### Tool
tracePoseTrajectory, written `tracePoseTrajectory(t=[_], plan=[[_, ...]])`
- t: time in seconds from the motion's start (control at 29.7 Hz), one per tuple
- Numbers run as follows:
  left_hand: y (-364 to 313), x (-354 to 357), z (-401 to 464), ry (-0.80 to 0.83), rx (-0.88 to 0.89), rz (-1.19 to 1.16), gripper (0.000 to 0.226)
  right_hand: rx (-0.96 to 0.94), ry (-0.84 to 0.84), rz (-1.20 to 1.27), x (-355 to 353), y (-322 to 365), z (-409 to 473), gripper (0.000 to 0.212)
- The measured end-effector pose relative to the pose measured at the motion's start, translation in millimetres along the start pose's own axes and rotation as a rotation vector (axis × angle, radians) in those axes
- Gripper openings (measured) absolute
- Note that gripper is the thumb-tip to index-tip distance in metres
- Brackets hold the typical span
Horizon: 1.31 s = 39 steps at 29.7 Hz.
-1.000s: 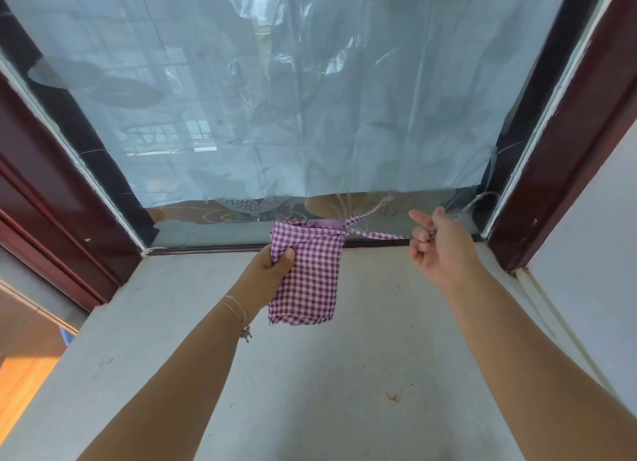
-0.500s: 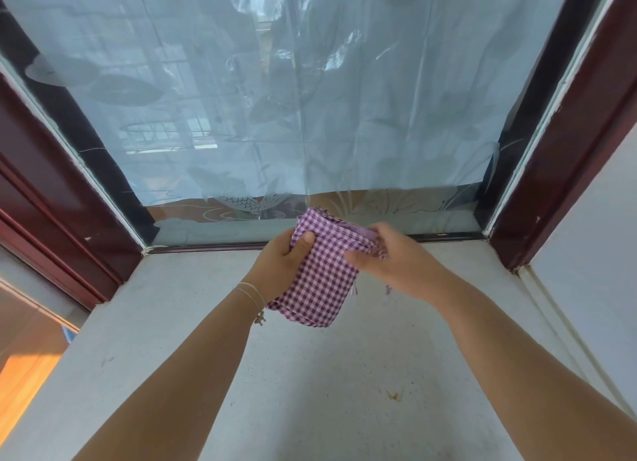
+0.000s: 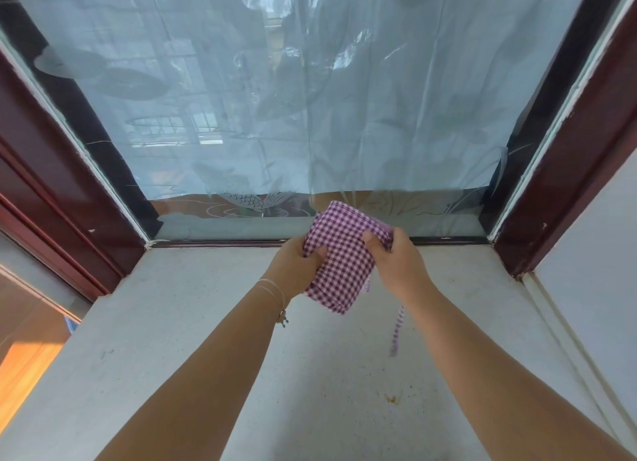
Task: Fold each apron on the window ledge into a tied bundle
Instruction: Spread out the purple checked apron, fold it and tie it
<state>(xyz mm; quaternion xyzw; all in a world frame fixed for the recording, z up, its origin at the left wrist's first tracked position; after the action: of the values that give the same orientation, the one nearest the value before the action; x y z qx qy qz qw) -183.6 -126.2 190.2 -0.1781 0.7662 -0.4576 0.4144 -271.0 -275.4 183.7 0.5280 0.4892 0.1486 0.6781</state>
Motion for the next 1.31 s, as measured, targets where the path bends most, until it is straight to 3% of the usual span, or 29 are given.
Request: tracePoseTrajectory(t=[0.07,0.13,0.2,0.27,0.4,0.54,0.71,0.84,1.01,1.08,1.14,1.24,1.31], plan=[[-2,-6,2,-0.132,0.046,0.159,0.038,-0.005,0.015,-0.243,-5,-2,0,0.048],[-8,-13,2,-0.215,0.102,0.343,0.040,-0.139,0.042,-0.686,-9,2,-5,0.034],[-17,-13,0,-0.258,0.207,0.505,0.040,-0.280,0.238,-1.025,0,8,-14,0.028],[-31,-6,-2,-0.245,0.323,0.674,0.036,-0.369,0.445,-1.122,13,15,-24,0.033],[-47,6,-3,0.023,0.404,0.883,0.033,-0.661,0.541,-0.910,8,52,-35,0.015],[-53,14,-12,0.276,0.434,0.924,0.020,-0.573,0.575,-0.752,-21,73,-28,0.007],[-43,22,-17,0.435,0.439,0.685,0.020,-0.453,0.611,-0.458,-32,75,-10,0.009],[-45,27,-18,0.419,0.453,0.538,0.030,-0.362,0.611,-0.281,-29,67,0,0.010],[-37,23,-17,0.358,0.332,0.246,0.041,-0.335,0.617,-0.120,-26,69,6,0.013],[-33,18,-16,0.334,0.271,0.106,0.040,-0.211,0.578,0.109,-38,62,13,0.040],[-33,8,-15,0.276,0.196,-0.103,0.039,0.032,0.642,0.404,-45,46,13,0.069],[-29,-13,-10,0.090,0.147,-0.283,0.035,0.180,0.727,0.442,-43,20,-4,0.076],[-24,-26,-4,-0.022,0.093,-0.297,0.035,0.166,0.663,0.426,-40,7,-4,0.073]])
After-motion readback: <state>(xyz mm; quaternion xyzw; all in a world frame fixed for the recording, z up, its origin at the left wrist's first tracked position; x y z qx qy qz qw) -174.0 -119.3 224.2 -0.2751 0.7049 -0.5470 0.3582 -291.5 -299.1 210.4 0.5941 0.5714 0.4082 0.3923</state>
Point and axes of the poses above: each hand's wrist, its own z-axis towards the middle knuckle, its own x-axis out of the palm, y = z × x, the point moved 4 cm from there along z, towards the middle knuckle, and after that the axes turned 3 degrees about y, right-handed, at the moved point
